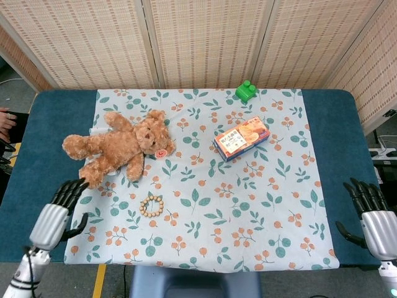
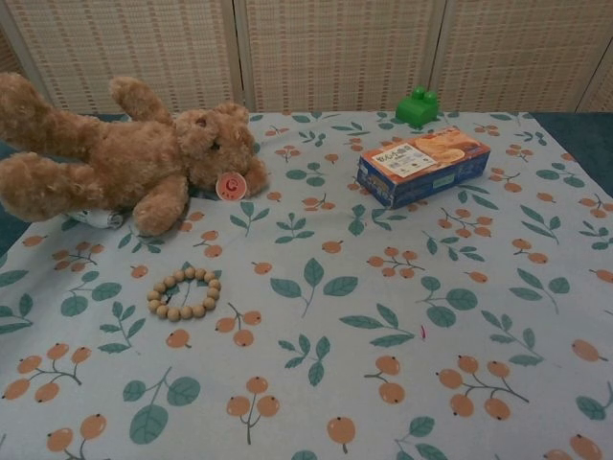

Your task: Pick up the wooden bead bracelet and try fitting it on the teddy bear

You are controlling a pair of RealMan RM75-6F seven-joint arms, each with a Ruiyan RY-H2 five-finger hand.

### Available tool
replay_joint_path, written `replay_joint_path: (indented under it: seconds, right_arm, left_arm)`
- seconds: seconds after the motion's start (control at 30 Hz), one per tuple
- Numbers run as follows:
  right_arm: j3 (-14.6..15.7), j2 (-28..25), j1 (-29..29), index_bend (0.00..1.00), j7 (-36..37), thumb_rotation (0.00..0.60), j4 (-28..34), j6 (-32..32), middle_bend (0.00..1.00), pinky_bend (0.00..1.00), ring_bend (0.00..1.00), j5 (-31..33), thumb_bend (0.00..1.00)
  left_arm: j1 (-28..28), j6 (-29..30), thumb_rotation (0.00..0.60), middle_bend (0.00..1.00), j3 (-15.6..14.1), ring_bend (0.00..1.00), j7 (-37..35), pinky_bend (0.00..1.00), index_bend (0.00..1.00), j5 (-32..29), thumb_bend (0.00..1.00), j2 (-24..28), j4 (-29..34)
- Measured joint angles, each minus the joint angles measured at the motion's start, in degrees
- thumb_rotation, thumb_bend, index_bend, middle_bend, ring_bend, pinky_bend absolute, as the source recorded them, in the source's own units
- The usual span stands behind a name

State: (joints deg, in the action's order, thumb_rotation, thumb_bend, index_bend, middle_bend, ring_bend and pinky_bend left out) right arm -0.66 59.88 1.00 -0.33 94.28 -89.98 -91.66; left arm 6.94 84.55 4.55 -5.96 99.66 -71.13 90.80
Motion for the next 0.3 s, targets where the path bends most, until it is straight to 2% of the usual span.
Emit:
replay_joint_path:
  seconds: [0.07, 0.13, 0.3]
  right_arm:
    - [-0.7, 0.5, -0.3, 0.0, -1.9, 0.54, 0.4, -0.3, 0.0, 0.0, 0.0, 1.4, 0.24]
    - [-1.2, 0.9, -0.5, 0.0, -2.6, 0.54, 0.9, -0.5, 0.0, 0.0, 0.0, 2.0, 0.24]
    - [-1.2, 1.0, -0.4, 0.0, -2.8, 0.54, 0.9, 0.2, 0.0, 0.0, 0.0, 2.3, 0.24]
  left_arm:
    - [-3.8, 4.8, 0.6, 0.0, -1.4, 0.0, 1.7, 0.04, 0.0, 0.3, 0.48, 0.2, -1.1]
    - [-5.9, 6.8, 0.6, 0.0, -2.2, 0.0, 2.9, 0.04, 0.0, 0.3, 0.47, 0.6, -1.4]
    - [-6.5, 6.5, 0.6, 0.0, -3.1, 0.0, 7.5, 0.04, 0.0, -1.2, 0.47, 2.5, -0.9]
